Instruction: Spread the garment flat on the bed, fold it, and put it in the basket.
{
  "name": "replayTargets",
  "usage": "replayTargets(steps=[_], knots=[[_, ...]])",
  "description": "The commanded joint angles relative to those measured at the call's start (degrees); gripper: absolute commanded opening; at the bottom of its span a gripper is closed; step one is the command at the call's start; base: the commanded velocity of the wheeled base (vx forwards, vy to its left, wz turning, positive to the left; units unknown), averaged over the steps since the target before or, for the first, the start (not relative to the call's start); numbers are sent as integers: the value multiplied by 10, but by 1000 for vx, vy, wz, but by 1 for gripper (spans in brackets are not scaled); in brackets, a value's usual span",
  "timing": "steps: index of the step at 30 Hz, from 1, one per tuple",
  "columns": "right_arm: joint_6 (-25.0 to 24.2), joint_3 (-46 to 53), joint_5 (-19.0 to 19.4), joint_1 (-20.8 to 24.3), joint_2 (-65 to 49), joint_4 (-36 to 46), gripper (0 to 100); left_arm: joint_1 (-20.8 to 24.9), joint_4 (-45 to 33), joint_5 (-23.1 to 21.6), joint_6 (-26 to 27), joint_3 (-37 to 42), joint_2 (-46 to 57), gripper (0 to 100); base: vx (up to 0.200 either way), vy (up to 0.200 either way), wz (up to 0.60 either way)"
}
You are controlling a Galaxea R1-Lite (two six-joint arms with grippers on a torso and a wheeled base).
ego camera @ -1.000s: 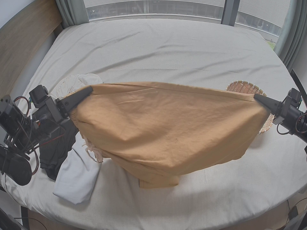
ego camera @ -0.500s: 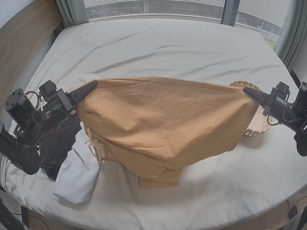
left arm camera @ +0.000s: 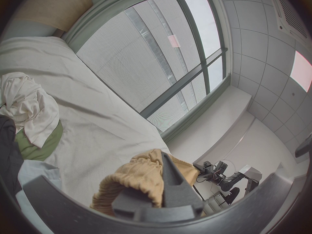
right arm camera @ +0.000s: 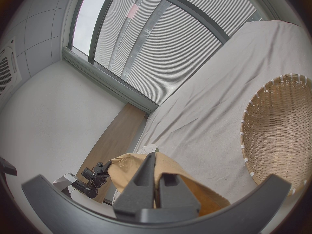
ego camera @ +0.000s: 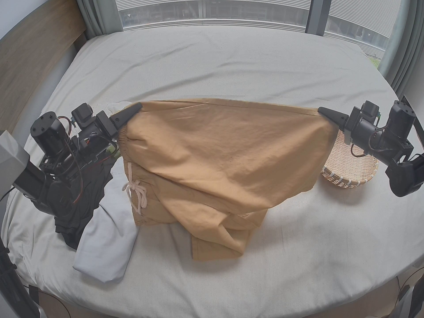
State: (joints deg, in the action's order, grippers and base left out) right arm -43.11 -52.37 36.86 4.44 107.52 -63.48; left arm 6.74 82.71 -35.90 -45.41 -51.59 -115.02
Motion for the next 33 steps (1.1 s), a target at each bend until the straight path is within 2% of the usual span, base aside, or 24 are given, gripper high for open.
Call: replayTargets(steps=[1, 9, 14, 15, 17, 18, 25, 30, 33], knots=[[0, -46, 0, -2, 59, 2, 0, -1, -24, 9, 0, -73, -64, 0, 0, 0, 0], [0, -106, -2, -7, 106, 1, 0, 10, -75, 11, 0, -179, -129, 0, 0, 0, 0], [2, -135, -16, -7, 137, -2, 0, 10, -101, 11, 0, -236, -158, 0, 0, 0, 0], [2, -138, -16, -7, 142, -5, 0, 9, -111, 11, 0, -244, -159, 100, 0, 0, 0], [4, -145, -17, -7, 153, -7, 0, 9, -132, 10, 1, -259, -164, 100, 0, 0, 0], [5, -149, -17, -7, 155, -8, 100, 8, -139, 10, 1, -268, -169, 100, 0, 0, 0], [21, -177, -54, -11, 168, -9, 100, 10, -194, 22, 0, -349, -205, 100, 0, 0, 0], [44, -132, -57, -8, 139, -10, 100, 10, -224, 49, 1, -359, -204, 100, 0, 0, 0], [56, -63, -58, 5, 104, -29, 100, 6, -267, 87, 23, -359, -202, 100, 0, 0, 0]])
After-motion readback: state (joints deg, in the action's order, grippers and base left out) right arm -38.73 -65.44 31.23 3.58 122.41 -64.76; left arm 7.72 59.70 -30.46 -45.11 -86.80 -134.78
